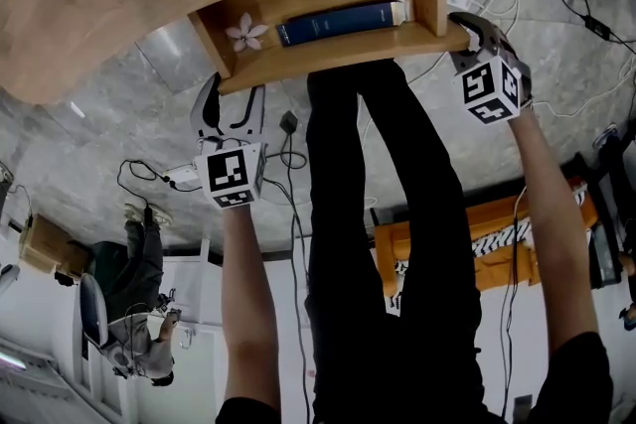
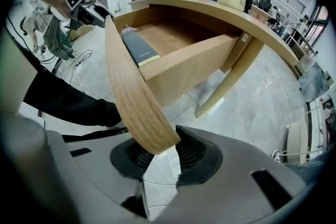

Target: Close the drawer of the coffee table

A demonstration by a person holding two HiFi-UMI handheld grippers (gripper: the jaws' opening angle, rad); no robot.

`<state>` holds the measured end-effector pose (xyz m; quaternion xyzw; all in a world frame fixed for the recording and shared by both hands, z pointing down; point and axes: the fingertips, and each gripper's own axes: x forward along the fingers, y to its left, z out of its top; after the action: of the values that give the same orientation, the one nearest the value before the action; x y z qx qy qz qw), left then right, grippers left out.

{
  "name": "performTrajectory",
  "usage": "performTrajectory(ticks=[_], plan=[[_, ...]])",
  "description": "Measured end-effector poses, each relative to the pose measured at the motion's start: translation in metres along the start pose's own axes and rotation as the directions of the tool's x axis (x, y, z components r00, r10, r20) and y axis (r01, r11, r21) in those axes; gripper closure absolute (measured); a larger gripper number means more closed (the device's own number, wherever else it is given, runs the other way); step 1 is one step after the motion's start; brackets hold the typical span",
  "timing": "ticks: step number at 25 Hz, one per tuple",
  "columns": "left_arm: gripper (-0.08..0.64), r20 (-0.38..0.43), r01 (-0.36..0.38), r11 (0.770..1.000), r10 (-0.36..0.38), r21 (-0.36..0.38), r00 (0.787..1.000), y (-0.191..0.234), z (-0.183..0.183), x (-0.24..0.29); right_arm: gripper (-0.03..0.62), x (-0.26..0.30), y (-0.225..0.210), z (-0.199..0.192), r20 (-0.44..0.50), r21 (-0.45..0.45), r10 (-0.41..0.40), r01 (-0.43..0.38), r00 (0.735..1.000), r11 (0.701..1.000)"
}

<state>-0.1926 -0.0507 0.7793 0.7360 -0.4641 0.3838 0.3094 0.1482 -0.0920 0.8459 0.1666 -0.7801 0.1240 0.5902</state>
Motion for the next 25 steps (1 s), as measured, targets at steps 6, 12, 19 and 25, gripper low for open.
performTrajectory(ticks=[6, 12, 19, 25], plan=[[0.279, 0.039, -0.016, 1.0, 0.015, 0.011, 0.999, 0.009, 0.02, -0.003, 0.494, -0.007, -0.011, 0.011, 0.029, 0.031, -0.003, 0.002, 1.0, 1.0], [0.278, 0.073, -0.029, 0.999, 0.026, 0.037, 0.997, 0.033, 0.055, 0.012, 0.494, -0.004, -0.043, 0.032, 0.062, 0.081, -0.044, 0.039, 0.997, 0.996], [0.278, 0.111, -0.032, 0.999, 0.029, 0.02, 0.993, 0.037, 0.067, 0.022, 0.492, -0.001, -0.061, 0.037, 0.069, 0.084, -0.099, 0.093, 0.993, 0.992], [0.279, 0.122, -0.027, 1.0, 0.027, -0.001, 0.992, 0.047, 0.077, 0.033, 0.492, 0.007, -0.08, 0.047, 0.062, 0.091, -0.125, 0.119, 0.99, 0.989]])
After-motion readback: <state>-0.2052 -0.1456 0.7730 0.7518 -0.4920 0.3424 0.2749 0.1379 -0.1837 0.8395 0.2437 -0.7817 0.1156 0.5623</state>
